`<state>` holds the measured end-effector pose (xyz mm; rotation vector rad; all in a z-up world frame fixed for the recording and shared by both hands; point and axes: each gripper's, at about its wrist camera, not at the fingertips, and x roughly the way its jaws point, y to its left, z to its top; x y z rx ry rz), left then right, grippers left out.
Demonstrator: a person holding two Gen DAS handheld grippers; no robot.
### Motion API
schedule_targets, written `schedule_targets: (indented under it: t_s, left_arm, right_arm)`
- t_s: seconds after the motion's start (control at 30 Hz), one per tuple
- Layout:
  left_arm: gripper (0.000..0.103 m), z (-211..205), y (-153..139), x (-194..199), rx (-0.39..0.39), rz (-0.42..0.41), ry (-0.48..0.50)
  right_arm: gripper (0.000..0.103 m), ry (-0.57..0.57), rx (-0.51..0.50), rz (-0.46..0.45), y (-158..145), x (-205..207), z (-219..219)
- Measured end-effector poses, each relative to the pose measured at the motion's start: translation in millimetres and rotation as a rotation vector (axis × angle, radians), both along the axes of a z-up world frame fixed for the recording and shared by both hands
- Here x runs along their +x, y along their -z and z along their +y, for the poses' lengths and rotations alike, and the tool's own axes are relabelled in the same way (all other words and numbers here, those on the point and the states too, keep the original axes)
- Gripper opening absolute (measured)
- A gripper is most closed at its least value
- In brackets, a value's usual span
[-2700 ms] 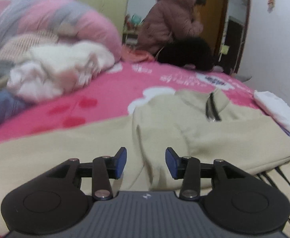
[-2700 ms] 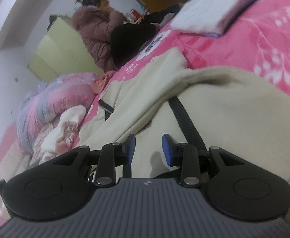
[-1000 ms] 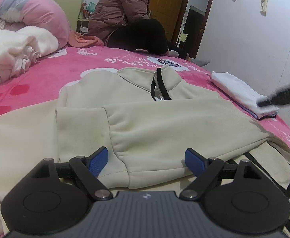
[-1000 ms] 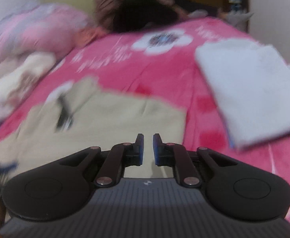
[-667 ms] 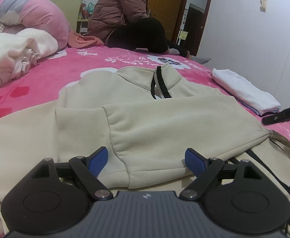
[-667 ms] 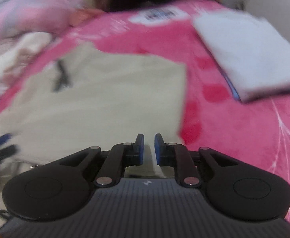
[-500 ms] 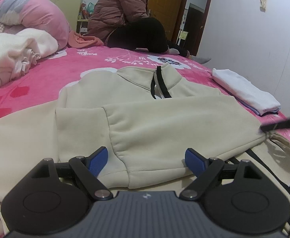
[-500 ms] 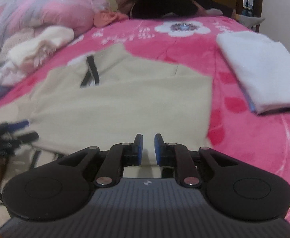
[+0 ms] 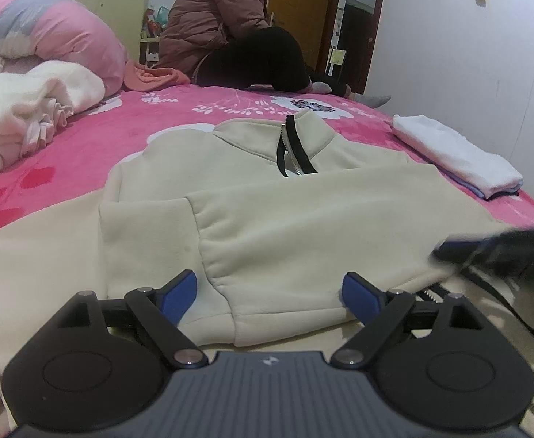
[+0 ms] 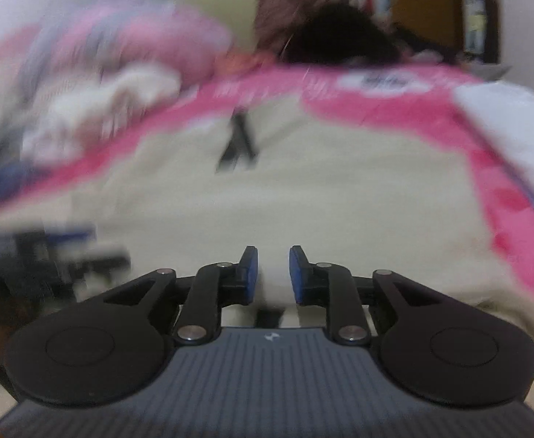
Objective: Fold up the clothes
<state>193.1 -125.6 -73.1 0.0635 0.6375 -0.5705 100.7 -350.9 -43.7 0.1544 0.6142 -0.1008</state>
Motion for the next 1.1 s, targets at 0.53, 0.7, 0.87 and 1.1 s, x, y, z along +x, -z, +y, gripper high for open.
schedule_targets:
  t_s: [0.53,0.7,0.87,1.1]
  left_arm:
    - [0.098,-7,1,-3,0.049,-0.011,0.01]
    - [0.102,-7,1,-3,0.056,-0.015,0.009]
    - [0.103,-6,1,-4,0.049,-0.016,0.01]
    - [0.103,-5,1,-4,0.043,-0.016,0.012]
  right_arm:
    - [0.023,-0.037,0.11,-0.019,13,3,-5]
    - [0.023,-0.036,0.102,-0.021,13,3,-4]
    - [0.023,-0.035,0.094,-0.022,13,2,-2]
    - [0.023,-0.039,0.086,-0.022,13,2,-2]
